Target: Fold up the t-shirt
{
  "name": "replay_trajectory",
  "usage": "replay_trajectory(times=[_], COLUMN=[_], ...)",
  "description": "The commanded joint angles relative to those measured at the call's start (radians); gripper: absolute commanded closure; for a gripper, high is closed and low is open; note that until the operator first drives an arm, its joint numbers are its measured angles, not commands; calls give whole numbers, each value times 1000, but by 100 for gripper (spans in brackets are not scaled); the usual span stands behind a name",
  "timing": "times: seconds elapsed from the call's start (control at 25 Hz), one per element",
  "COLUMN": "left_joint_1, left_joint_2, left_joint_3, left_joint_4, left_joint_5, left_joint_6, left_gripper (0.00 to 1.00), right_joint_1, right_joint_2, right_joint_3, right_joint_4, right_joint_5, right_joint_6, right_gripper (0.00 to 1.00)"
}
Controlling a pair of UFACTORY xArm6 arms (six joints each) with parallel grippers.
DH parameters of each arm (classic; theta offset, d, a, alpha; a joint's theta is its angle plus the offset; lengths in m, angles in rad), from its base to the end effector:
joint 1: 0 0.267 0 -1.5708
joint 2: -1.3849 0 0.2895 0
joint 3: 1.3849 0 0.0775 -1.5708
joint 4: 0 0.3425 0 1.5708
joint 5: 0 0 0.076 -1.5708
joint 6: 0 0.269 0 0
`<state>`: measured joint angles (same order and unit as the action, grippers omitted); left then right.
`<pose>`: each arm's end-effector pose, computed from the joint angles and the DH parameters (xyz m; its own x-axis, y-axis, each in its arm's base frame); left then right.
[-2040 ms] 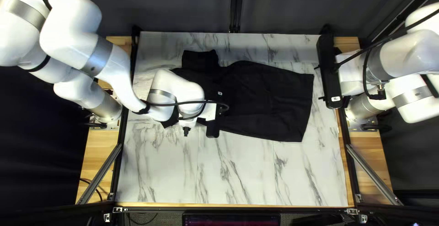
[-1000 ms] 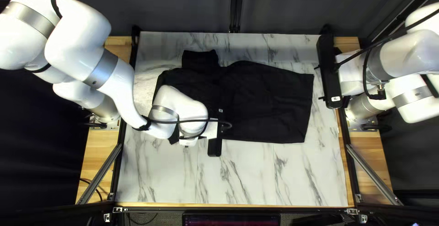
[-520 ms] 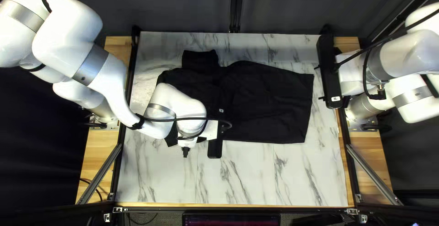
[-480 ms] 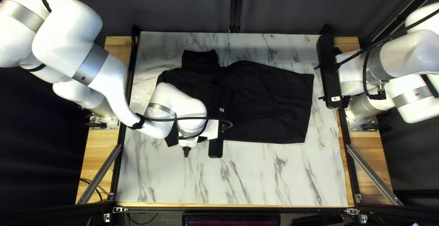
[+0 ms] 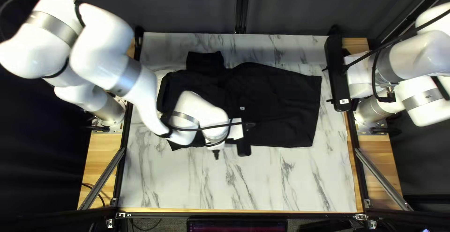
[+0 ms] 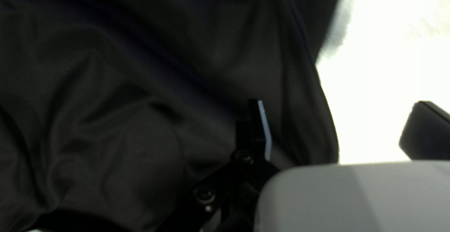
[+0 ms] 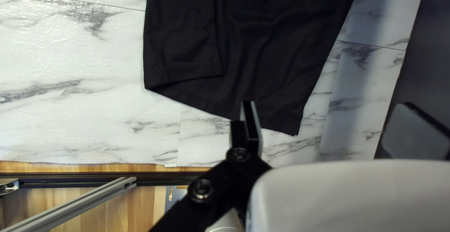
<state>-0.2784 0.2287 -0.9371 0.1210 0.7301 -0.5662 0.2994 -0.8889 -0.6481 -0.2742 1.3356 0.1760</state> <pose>0.4551 -0.1147 0.0523 0.9807 0.1946 0.0208 0.1956 -0.9774 -0.0798 0.2931 0.0214 0.3145 0.9544 0.1832 0.2358 0.1275 -0.9641 0.2329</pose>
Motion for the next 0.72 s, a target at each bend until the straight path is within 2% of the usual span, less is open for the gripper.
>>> replay_trajectory(times=[0.04,0.08,0.12,0.16,0.52,0.72], left_joint_1=[9,11,12,12,-8,-55], left_joint_2=[49,54,55,52,11,-32], left_joint_3=[-1,2,6,11,15,24], left_joint_4=[69,76,82,85,73,38], left_joint_5=[-47,-51,-51,-49,-8,-8], left_joint_6=[-125,-142,-158,-170,-166,-120], left_gripper=[9,10,91,100,100,100], right_joint_1=[0,0,0,0,0,0], right_joint_2=[0,0,0,0,0,0], right_joint_3=[0,0,0,0,0,0], right_joint_4=[0,0,0,0,0,0], right_joint_5=[0,0,0,0,0,0], right_joint_6=[0,0,0,0,0,0], right_gripper=[0,0,0,0,0,0])
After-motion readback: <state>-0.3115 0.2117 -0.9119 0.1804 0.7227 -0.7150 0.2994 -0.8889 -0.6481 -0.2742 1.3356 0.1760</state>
